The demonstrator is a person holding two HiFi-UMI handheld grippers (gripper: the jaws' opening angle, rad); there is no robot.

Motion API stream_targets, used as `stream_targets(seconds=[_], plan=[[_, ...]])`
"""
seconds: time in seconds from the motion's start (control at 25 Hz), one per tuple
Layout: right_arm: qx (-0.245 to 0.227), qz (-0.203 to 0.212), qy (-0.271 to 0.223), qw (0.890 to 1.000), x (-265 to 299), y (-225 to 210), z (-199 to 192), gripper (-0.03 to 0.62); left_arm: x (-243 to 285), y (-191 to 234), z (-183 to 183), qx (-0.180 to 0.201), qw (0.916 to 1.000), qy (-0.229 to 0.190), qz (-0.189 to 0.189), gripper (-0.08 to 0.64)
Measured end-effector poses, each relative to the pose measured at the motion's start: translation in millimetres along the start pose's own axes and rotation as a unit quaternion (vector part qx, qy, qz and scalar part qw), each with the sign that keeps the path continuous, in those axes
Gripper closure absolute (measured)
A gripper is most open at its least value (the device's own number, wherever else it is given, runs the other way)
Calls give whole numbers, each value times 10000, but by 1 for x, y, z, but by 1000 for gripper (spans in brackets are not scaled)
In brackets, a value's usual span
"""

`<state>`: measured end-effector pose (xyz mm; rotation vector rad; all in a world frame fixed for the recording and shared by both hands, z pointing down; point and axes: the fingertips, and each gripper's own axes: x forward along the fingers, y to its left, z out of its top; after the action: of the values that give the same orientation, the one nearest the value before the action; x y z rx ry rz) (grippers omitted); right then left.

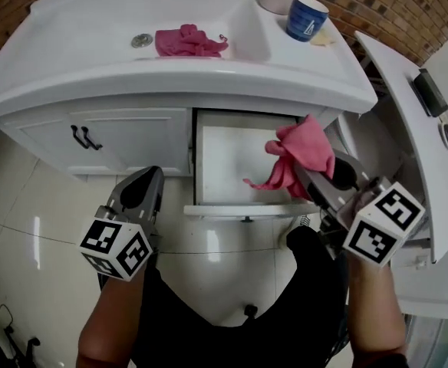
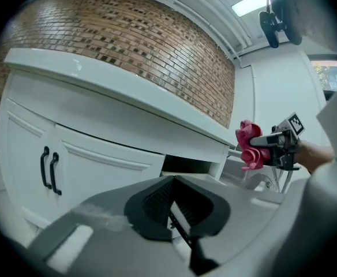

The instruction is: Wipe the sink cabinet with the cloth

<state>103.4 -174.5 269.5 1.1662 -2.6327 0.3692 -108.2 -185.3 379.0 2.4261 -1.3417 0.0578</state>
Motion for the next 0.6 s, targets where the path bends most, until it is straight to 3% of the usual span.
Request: stream_targets(seconds=[0.12,0.28,0.48,0.6], plan=[[390,462,-372,9975,22,57,-4,512,-27,-13,-1,56,9999,35,128,554],[531,462,-433,9966,57,106,-21,512,-53,-22,-9,12,9994,79,344,554],[83,174,-176,9997,85,136,-45,512,-78,-28,-8,-215,9989,76,402,554],[17,105,-42,9999,91,138,-55,512,-88,-38,-6,128,9990,115,423,554]])
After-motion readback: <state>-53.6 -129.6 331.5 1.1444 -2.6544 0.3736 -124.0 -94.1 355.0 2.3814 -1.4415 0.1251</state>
